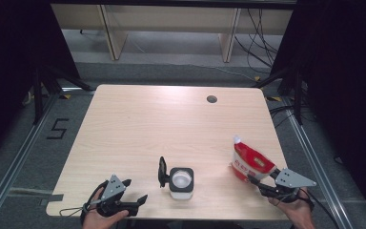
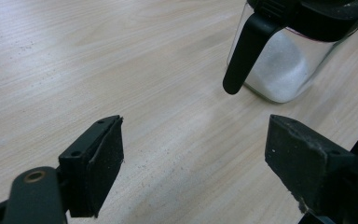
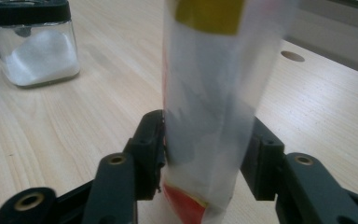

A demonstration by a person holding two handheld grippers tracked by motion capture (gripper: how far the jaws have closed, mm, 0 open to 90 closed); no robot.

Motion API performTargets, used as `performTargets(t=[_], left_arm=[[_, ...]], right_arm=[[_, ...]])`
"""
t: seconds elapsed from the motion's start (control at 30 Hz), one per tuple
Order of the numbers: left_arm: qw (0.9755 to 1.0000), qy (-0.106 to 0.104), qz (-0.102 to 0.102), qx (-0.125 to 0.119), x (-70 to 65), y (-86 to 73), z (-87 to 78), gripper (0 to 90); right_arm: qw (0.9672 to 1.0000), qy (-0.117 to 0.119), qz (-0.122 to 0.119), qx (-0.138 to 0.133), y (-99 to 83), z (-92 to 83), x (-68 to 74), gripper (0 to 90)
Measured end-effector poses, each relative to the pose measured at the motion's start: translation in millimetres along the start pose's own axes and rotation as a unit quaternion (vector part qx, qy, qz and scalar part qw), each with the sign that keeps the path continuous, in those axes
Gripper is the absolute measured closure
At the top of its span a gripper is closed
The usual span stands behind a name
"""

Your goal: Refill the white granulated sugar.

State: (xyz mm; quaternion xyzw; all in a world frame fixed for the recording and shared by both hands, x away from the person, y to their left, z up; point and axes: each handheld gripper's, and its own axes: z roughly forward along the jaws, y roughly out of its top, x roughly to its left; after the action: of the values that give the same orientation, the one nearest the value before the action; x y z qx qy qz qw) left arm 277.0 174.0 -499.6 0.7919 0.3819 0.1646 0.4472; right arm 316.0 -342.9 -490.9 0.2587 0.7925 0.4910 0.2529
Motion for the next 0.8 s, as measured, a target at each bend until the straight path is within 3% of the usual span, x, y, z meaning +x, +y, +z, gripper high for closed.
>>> performTargets(t=[0.07, 0.1, 0.2, 0.37, 0.57, 0.6, 0.63, 0.73, 0.8], left_arm=[[0.9999, -0.004, -0.007, -0.009, -0.6, -0.3, 1.7, 18.8], [0.9999, -0.004, -0.007, -0.009, -0.6, -0.4, 1.7, 18.8], [1.0000, -0.003, -0.005, -0.006, -0.7, -0.1, 1.2, 18.8], [0.9999, -0.004, -0.007, -0.009, -0.6, -0.3, 1.7, 18.8], [0.9999, -0.004, -0.007, -0.009, -0.6, -0.3, 1.6, 18.8], [0.9999, -0.004, -0.007, -0.009, -0.6, -0.3, 1.6, 18.8], [1.0000, -0.002, -0.006, -0.008, -0.5, -0.2, 1.1, 18.8], [1.0000, -0.001, -0.005, -0.007, -0.3, -0.1, 0.8, 18.8], [1.0000, 0.002, -0.002, -0.002, 0.0, 0.3, -0.1, 18.8]], right_arm=[[1.0000, -0.007, 0.000, -0.004, 0.4, -0.8, -0.7, 53.1], [0.9998, -0.012, 0.015, -0.002, 0.5, -2.8, -0.2, 51.7], [0.9999, -0.013, 0.002, -0.006, -0.3, -2.9, -3.4, 51.2], [0.9999, -0.013, 0.006, -0.005, -0.1, -3.0, -3.2, 51.1], [0.9997, -0.015, 0.017, -0.001, -0.2, -3.9, -3.7, 44.4], [0.9997, -0.015, 0.020, 0.001, 0.7, -4.6, -2.7, 42.5], [0.9989, -0.026, 0.038, 0.001, 2.2, -8.2, -0.5, 38.4], [0.9987, -0.026, 0.044, -0.008, 4.0, -12.4, -2.2, 34.5], [0.9978, -0.039, 0.053, 0.002, 5.5, -19.9, 0.9, 32.1]])
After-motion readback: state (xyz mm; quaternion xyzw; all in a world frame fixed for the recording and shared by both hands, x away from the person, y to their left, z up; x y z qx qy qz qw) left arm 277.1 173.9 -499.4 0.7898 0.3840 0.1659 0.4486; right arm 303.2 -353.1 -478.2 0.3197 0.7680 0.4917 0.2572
